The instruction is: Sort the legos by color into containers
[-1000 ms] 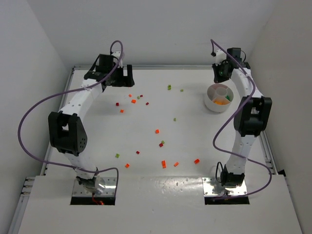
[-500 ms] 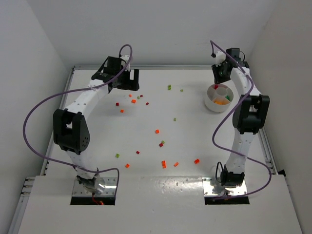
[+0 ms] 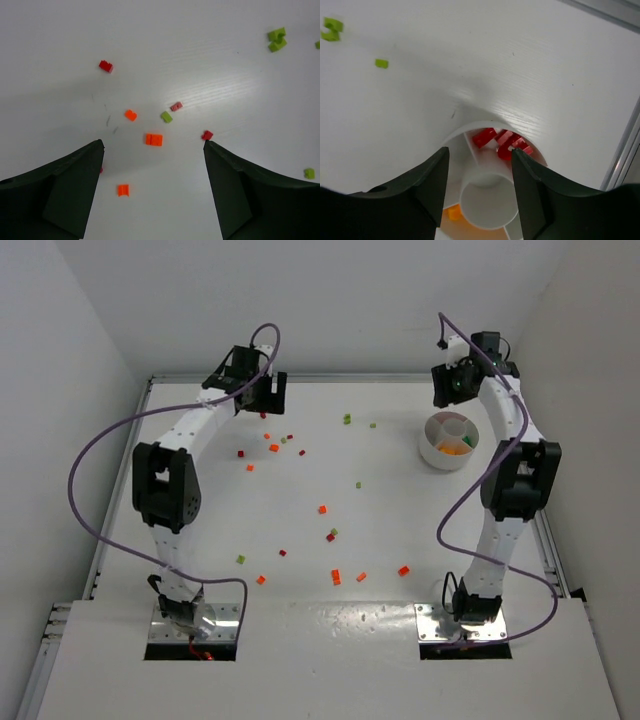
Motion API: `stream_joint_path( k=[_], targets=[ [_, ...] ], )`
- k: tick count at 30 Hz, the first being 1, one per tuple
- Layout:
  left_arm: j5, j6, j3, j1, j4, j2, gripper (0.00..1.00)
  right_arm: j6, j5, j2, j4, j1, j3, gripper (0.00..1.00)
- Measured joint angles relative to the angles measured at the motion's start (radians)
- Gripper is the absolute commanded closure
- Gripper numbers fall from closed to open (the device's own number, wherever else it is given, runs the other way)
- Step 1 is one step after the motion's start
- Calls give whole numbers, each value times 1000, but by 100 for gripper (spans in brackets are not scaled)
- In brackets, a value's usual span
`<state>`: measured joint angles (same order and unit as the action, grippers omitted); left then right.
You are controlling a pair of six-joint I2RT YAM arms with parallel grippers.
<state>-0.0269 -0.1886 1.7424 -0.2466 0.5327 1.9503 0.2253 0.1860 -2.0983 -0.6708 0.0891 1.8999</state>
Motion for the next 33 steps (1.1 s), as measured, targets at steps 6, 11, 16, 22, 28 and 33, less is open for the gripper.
stream_joint_path(
  k=[6, 11, 16, 22, 28, 33],
  targets=[
    [68, -13, 195, 15, 14, 218, 25, -52, 61, 243, 85, 0, -140, 33],
    [126, -50, 255, 33, 31, 348, 27, -108, 57, 346, 139, 0, -157, 17],
    [163, -82, 286, 38, 42, 423, 30, -159, 48, 370, 176, 0, -232, 16],
    [171, -92, 325, 40, 41, 474, 38, -179, 40, 366, 170, 0, -238, 18],
    [170, -105, 349, 44, 29, 509, 45, -185, 24, 366, 168, 0, -238, 23],
    [175, -109, 395, 48, 17, 542, 46, -186, 23, 366, 167, 0, -238, 25]
  ],
)
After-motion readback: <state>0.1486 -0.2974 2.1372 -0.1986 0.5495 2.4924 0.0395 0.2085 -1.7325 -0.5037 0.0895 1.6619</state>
